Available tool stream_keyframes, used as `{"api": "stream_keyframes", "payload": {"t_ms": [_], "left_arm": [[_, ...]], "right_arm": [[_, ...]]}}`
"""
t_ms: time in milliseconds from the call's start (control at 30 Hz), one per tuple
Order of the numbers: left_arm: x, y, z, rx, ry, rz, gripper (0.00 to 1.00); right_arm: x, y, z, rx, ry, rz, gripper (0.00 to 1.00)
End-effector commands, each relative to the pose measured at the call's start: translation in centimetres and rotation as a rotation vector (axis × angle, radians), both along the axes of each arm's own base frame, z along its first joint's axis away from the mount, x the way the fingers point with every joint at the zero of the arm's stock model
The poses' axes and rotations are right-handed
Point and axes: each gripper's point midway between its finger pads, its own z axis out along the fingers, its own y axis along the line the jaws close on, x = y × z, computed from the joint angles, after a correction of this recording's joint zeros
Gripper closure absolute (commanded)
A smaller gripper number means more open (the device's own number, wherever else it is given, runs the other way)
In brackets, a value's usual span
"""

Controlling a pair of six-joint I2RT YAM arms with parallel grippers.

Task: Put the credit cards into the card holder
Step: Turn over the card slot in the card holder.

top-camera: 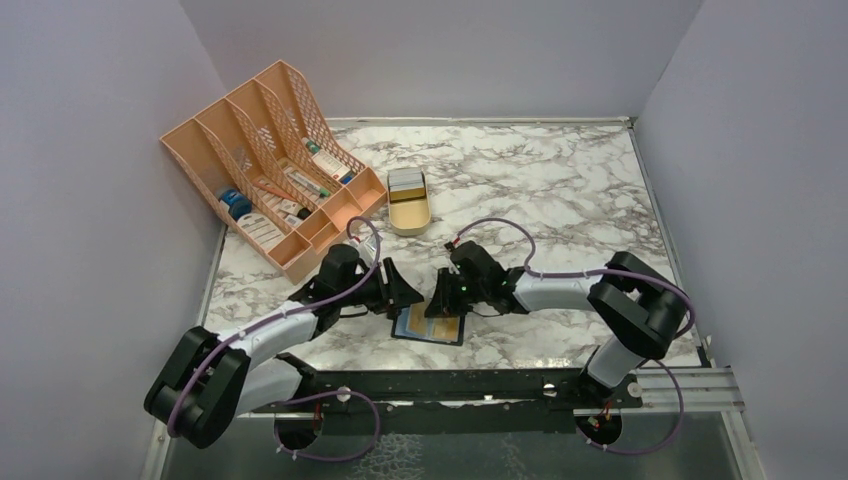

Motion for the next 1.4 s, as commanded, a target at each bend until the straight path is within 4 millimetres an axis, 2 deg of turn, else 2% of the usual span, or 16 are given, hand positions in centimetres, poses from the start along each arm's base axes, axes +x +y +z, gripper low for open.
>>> {"api": "stream_keyframes", "payload": {"t_ms": [0, 167, 400, 600, 733, 867, 1000, 1167, 1367], "left_arm": [[0.2, -0.9, 2.1, -0.051, -0.058, -0.025, 0.46], [-0.1, -1.9, 1.8, -0.048, -0.042, -0.055, 0.46], [-0.3, -3.6, 2.2, -0.038, -0.066, -0.086, 0.46], [-0.8, -5.0, 2.7, -0.042, -0.075, -0.111, 0.46], [-1.0, -5.6, 2.4, -0.032, -0.071, -0.128, 0.46], [-1.3, -6.1, 1.8, -0.025, -0.061, -0.139, 0.46], [-1.2, -6.5, 1.7, -0.022, -0.065, -0.145, 0.46], [-1.1, -6.8, 1.6, -0.017, -0.065, -0.158, 0.46], [-0.2, -6.1, 0.4, 0.046, -0.06, -0.107, 0.46]], "right_arm": [[1.9, -1.5, 1.0, -0.086, -0.122, -0.052, 0.8], [2.5, -2.9, 1.5, -0.136, -0.16, -0.093, 0.78], [2.2, -4.6, 2.9, -0.138, -0.205, -0.127, 0.75], [2.1, -7.4, 3.4, -0.214, -0.232, -0.193, 0.72], [2.0, -8.8, 5.0, -0.224, -0.258, -0.226, 0.71], [1.5, -9.1, 7.7, -0.155, -0.287, -0.243, 0.7], [0.8, -9.3, 8.8, -0.107, -0.294, -0.235, 0.68], [-0.1, -8.5, 8.8, -0.044, -0.264, -0.205, 0.63], [-1.0, -7.3, 7.6, 0.008, -0.205, -0.177, 0.59]]}}
